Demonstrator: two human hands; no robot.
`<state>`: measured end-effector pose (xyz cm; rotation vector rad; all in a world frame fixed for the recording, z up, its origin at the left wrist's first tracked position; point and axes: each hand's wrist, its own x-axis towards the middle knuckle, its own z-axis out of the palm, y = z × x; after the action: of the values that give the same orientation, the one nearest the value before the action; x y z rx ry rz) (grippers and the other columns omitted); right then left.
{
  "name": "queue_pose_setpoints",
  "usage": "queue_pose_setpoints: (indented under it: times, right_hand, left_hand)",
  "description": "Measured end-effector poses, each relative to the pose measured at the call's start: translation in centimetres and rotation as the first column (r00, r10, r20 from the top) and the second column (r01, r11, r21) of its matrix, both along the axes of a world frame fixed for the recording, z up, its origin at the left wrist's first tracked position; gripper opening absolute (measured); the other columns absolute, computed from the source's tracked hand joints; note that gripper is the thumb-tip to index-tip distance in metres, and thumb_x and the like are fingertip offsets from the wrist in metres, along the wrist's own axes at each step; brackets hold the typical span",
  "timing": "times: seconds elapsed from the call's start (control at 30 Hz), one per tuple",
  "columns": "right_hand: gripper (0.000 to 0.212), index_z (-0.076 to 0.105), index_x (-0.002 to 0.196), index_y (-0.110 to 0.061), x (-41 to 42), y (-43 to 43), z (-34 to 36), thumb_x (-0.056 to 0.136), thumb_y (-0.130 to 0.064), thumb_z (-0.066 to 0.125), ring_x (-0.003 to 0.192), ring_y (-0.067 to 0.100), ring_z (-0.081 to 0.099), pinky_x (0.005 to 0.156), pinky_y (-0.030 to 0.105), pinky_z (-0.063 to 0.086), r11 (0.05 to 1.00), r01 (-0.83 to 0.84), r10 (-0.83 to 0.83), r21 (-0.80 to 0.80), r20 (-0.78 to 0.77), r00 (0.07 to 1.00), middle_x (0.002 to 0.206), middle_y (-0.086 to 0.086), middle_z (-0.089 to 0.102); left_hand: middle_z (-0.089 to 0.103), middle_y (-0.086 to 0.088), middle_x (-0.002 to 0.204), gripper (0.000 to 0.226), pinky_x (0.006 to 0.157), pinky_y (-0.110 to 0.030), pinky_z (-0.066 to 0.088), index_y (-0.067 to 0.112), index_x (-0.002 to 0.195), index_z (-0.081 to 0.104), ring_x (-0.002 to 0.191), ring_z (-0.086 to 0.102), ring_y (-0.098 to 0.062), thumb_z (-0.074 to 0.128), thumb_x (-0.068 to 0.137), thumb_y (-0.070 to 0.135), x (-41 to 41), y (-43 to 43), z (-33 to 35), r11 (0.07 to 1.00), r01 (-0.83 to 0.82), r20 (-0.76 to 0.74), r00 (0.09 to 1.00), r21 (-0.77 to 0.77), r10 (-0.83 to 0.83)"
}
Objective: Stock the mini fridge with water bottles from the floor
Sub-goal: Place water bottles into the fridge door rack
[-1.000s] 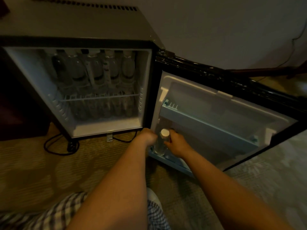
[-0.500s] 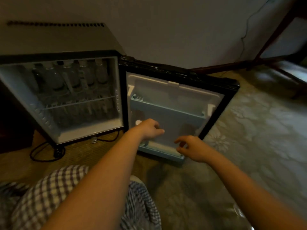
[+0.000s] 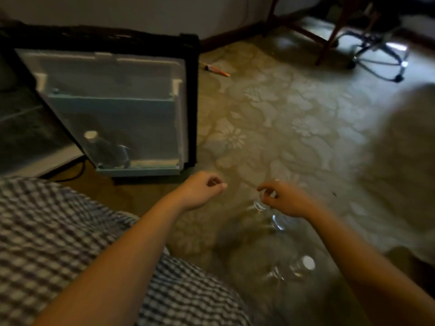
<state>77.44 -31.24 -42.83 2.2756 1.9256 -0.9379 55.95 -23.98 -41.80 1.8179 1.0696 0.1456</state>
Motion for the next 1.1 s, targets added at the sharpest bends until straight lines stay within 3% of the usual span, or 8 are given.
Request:
queue_pose_setpoints:
  times: [0.2,0.27,0.33,0.43,0.63,0.8,1.0,1.1]
  right_hand:
    - [0.031,0.055,0.122,-0.015,4.7,-7.7,-5.9,0.092,-0.022,0.054,0.094,0.013,0.055,0.086,0.026,0.046,0.966,0.247,-0.248,-0.072,-0.006,0.969,0.114,0.007,0.061]
    - [0.032,0.056,0.122,-0.014,5.4,-10.0,-7.9,0.091,-0.026,0.054,0.099,0.018,0.059,0.082,0.026,0.045,0.951,0.299,-0.295,-0.08,0.062,0.953,0.115,0.009,0.063]
    - [0.038,0.053,0.124,-0.013,5.9,-12.1,-10.0,0.09,-0.031,0.054,0.107,0.023,0.059,0.088,0.031,0.048,0.923,0.355,-0.334,-0.146,0.147,0.931,0.119,0.009,0.061]
    - [0.036,0.054,0.116,-0.014,5.7,-14.4,-12.4,0.091,-0.039,0.05,0.101,0.023,0.06,0.084,0.034,0.051,0.875,0.429,-0.377,-0.223,0.242,0.894,0.114,0.007,0.062]
    - [0.04,0.054,0.111,-0.018,5.1,-16.2,-14.1,0.09,-0.051,0.047,0.09,0.017,0.062,0.074,0.03,0.053,0.861,0.507,-0.473,-0.04,0.302,0.828,0.1,0.001,0.064]
    - [0.033,0.061,0.102,-0.021,4.6,-14.5,-13.0,0.085,-0.048,0.056,0.085,0.015,0.063,0.077,0.035,0.054,0.834,0.544,-0.552,0.094,0.132,0.824,0.095,0.0,0.067]
    - [0.03,0.064,0.098,-0.023,3.1,-9.8,-7.3,0.08,-0.047,0.061,0.077,0.014,0.063,0.073,0.033,0.051,0.836,0.435,-0.449,0.335,-0.04,0.893,0.083,-0.004,0.068]
    - [0.03,0.064,0.093,-0.02,1.5,-6.7,-3.2,0.079,-0.047,0.063,0.077,0.017,0.062,0.072,0.038,0.052,0.849,0.352,-0.339,0.395,-0.103,0.935,0.083,0.0,0.068]
  left_hand:
    - [0.06,-0.004,0.093,0.027,0.081,-0.029,0.042,0.005,0.109,0.061,0.092,0.054,-0.016,0.051,0.093,0.025,4.9,-5.0,-5.2,0.983,0.12,-0.056,0.99,-0.141,-0.129]
    - [0.064,-0.01,0.107,0.029,0.086,-0.029,0.044,0.005,0.111,0.061,0.096,0.055,-0.016,0.052,0.093,0.026,5.6,-6.2,-6.4,0.966,0.202,-0.133,0.966,-0.16,-0.224]
    - [0.064,-0.011,0.113,0.03,0.088,-0.029,0.044,0.007,0.112,0.061,0.098,0.056,-0.016,0.053,0.092,0.027,6.3,-7.1,-7.1,0.952,0.256,-0.179,0.942,-0.165,-0.285]
    - [0.062,-0.009,0.115,0.034,0.092,-0.032,0.045,0.008,0.118,0.059,0.106,0.057,-0.021,0.052,0.092,0.029,6.6,-7.6,-7.3,0.942,0.293,-0.238,0.915,-0.166,-0.326]
    - [0.061,-0.011,0.119,0.036,0.097,-0.035,0.047,0.008,0.12,0.057,0.11,0.056,-0.023,0.052,0.092,0.03,6.1,-7.3,-8.0,0.933,0.325,-0.331,0.872,-0.157,-0.36]
    - [0.06,-0.007,0.122,0.037,0.097,-0.032,0.046,0.012,0.123,0.055,0.111,0.056,-0.019,0.055,0.091,0.031,5.2,-6.8,-8.1,0.938,0.304,-0.33,0.879,-0.17,-0.344]
    - [0.054,-0.003,0.127,0.046,0.093,-0.026,0.044,0.016,0.128,0.049,0.114,0.052,-0.015,0.061,0.086,0.031,4.5,-6.3,-7.5,0.946,0.265,-0.295,0.903,-0.187,-0.311]
    - [0.046,-0.001,0.138,0.064,0.103,-0.029,0.041,0.021,0.137,0.039,0.123,0.046,-0.015,0.068,0.08,0.033,4.1,-5.6,-6.8,0.964,0.213,-0.206,0.948,-0.159,-0.244]
